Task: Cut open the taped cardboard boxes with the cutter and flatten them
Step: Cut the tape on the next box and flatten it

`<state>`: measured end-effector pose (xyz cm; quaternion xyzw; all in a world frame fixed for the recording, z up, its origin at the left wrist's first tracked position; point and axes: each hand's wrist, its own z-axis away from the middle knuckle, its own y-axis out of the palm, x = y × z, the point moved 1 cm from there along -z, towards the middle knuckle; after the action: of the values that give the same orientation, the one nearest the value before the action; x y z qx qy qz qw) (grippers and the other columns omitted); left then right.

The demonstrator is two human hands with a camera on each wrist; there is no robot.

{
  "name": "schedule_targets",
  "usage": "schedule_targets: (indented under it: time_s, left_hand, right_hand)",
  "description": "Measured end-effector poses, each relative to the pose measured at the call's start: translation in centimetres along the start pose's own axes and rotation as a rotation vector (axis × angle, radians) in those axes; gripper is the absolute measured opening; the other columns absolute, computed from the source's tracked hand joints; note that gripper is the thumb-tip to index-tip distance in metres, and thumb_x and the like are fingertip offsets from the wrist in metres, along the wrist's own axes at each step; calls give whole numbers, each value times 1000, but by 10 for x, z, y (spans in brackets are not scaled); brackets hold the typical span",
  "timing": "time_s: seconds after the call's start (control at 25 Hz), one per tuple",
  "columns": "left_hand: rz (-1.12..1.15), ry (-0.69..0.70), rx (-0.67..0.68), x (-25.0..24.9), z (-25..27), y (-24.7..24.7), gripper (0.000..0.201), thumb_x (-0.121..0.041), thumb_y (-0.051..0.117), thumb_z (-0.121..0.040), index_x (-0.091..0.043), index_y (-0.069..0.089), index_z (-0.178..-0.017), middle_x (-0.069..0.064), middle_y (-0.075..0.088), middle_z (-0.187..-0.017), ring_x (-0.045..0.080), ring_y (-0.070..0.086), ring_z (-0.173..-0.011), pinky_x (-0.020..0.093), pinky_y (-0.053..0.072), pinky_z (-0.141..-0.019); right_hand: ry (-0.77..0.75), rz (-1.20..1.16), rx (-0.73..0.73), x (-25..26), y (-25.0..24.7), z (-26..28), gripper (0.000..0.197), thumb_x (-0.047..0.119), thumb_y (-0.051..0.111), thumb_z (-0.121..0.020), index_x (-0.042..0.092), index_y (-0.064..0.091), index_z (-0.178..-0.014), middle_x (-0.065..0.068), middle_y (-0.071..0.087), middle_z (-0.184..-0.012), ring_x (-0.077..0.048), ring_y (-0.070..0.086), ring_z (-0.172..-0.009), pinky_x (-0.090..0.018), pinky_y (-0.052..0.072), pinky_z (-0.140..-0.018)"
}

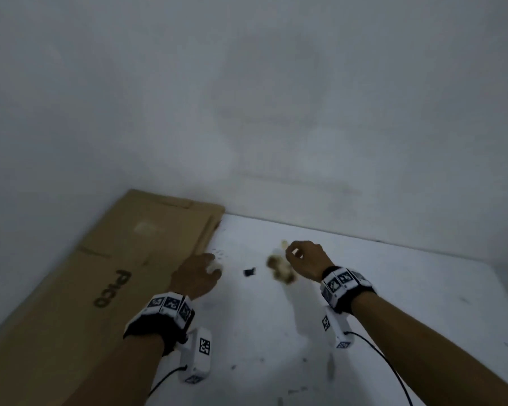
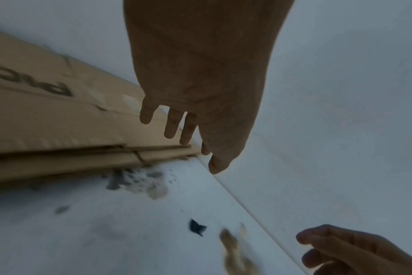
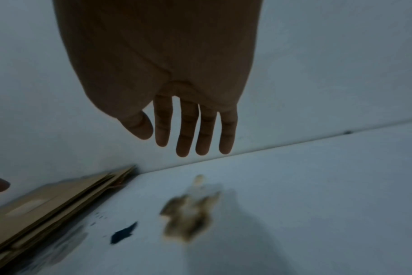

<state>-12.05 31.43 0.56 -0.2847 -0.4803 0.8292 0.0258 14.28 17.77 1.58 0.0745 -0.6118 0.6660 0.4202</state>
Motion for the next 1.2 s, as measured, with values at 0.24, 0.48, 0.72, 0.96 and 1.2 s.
schedule_targets:
  time_s: [0.24, 0.48, 0.72, 0.96, 1.2]
  left_hand:
    - [-77, 280, 13, -191, 22, 90, 44, -47, 54, -93, -26, 60, -130, 5, 58, -128, 24, 53, -124, 32, 40, -102]
    - [-169, 521, 177, -357, 58, 232, 30, -40, 58, -97, -29, 62, -124, -2, 57, -126, 17, 52, -123, 29, 41, -98]
    - [-315, 663, 355, -465, 98, 341, 30, -44, 53, -98, -33, 59, -125, -4, 52, -135, 16, 46, -130, 31, 39, -104]
    - [-386, 731, 478, -520, 117, 408, 32, -45, 51, -99, -33, 57, -128, -4, 51, -138, 16, 47, -131, 30, 39, -103]
    - [-393, 784, 484, -567, 112, 477, 30, -34, 55, -97, -23, 65, -122, 0, 58, -131, 21, 50, -124, 29, 40, -97]
  right_hand:
    - [228, -63, -166, -171, -85, 119, 13, 28, 58, -93, 26, 65, -81, 1, 70, -81, -19, 66, -75, -25, 50, -65]
    - [444, 75, -213, -332, -146, 242, 13, 28, 56, -93, 19, 65, -93, 2, 65, -88, -18, 60, -81, -28, 46, -68]
    - [588, 51, -224, -428, -170, 326, 11, 27, 56, -94, 18, 63, -92, 1, 64, -92, -18, 57, -82, -28, 48, -72]
    - [694, -170, -260, -495, -166, 359, 15, 26, 59, -90, 22, 57, -76, 4, 60, -76, -22, 65, -78, -32, 54, -67]
    - [876, -386, -330, -579, -153, 357, 17, 26, 60, -91, 10, 65, -86, -3, 67, -84, -19, 62, -75, -29, 52, -67]
